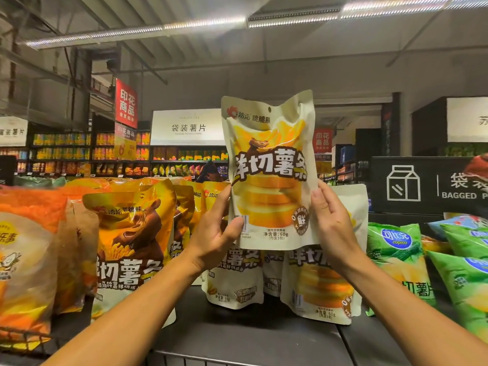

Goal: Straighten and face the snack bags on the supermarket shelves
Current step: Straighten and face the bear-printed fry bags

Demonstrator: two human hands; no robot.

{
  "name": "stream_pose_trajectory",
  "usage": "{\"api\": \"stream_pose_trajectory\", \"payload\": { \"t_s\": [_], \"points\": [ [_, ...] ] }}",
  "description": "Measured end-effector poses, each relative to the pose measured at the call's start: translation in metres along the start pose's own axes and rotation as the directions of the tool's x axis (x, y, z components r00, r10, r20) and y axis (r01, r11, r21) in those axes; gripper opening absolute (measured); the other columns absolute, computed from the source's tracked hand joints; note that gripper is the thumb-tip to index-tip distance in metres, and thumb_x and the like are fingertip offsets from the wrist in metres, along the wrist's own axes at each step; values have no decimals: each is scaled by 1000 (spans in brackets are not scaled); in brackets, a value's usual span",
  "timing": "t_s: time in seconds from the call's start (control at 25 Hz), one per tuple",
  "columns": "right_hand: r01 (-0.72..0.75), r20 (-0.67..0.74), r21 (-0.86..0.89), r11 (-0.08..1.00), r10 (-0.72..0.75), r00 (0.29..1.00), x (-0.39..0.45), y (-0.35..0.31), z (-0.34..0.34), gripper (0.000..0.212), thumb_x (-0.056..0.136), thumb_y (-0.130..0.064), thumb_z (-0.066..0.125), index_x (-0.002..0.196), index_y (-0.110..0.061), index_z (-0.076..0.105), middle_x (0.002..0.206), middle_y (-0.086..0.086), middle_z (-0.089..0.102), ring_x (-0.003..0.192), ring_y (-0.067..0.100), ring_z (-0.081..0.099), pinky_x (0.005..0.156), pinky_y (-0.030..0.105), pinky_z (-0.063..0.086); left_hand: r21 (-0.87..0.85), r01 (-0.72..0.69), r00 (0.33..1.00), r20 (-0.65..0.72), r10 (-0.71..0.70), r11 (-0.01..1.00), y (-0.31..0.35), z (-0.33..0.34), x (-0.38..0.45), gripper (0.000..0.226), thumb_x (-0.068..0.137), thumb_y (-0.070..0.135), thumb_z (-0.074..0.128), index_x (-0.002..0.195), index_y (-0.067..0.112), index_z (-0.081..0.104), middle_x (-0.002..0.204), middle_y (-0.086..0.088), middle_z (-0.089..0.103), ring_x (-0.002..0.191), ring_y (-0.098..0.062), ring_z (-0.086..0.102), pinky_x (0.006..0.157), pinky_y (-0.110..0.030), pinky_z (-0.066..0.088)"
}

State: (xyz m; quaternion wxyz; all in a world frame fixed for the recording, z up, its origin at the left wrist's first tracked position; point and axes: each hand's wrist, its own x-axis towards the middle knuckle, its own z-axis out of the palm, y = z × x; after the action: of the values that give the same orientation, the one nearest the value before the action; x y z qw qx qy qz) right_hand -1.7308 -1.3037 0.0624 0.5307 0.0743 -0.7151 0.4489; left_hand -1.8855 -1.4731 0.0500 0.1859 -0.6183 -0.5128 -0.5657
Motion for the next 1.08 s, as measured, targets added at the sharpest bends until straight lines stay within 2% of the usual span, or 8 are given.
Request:
{"api": "stream_pose_trajectory", "payload": {
  "t_s": [0.12,0.2,0.36,0.48,0.56,0.72,0.88,1.08],
  "points": [
    [-12,90,-29,1000,14,996,-3,0,0,70,83,-66,61,142,-36,43,137,-19,59,129,4,54,105,23,46,-5,62,998,4,-62,998,-2,1,1,45,89,61,46,133,61,35,128,31,57,119,3,57,92,-13,47],
    [7,116,-25,1000,-5,993,-4,1,2,61,78,-60,67,133,-43,46,124,-22,66,117,2,62,96,25,54,-5,77,997,5,-77,997,-2,1,2,47,88,70,45,133,61,35,129,31,56,119,4,56,91,-10,45],
    [51,108,-40,998,-47,993,-4,2,1,59,78,-60,67,131,-45,46,122,-26,65,116,0,62,98,28,51,-26,79,997,9,-79,997,-8,1,1,57,83,76,48,135,56,37,133,21,58,124,-6,56,97,-22,48],
    [43,114,-54,998,-37,993,-5,-1,2,51,82,-56,67,127,-51,43,118,-33,64,113,-7,61,92,15,51,-36,92,996,22,-91,995,-2,3,4,64,78,78,49,136,53,36,132,22,58,125,-6,55,101,-28,46],
    [58,113,-80,995,-49,992,-4,-5,2,50,86,-46,68,128,-51,40,118,-38,61,113,-13,58,89,8,48,-24,109,993,47,-108,994,6,1,10,65,76,78,52,134,54,34,129,29,56,122,3,53,97,-16,44],
    [71,173,-192,979,-38,984,7,-21,-4,82,76,-59,72,145,-38,35,135,-21,57,122,1,58,101,28,49,-19,135,984,119,-131,991,23,-16,16,67,77,54,66,131,56,27,121,49,49,115,20,50,84,1,40],
    [76,284,-293,953,11,959,7,-37,-4,74,76,-45,83,139,-43,43,127,-26,63,115,-4,60,92,18,50,-7,174,966,197,-169,985,30,-38,11,75,80,32,78,128,62,28,118,40,58,112,9,59,90,-15,52],
    [50,290,-294,954,39,956,-4,-47,10,61,74,-40,82,117,-67,47,117,-34,63,107,-15,59,78,6,49,-24,151,965,220,-143,988,34,-52,1,85,82,24,77,149,35,25,135,28,53,125,1,53,102,-24,48]
  ]
}}
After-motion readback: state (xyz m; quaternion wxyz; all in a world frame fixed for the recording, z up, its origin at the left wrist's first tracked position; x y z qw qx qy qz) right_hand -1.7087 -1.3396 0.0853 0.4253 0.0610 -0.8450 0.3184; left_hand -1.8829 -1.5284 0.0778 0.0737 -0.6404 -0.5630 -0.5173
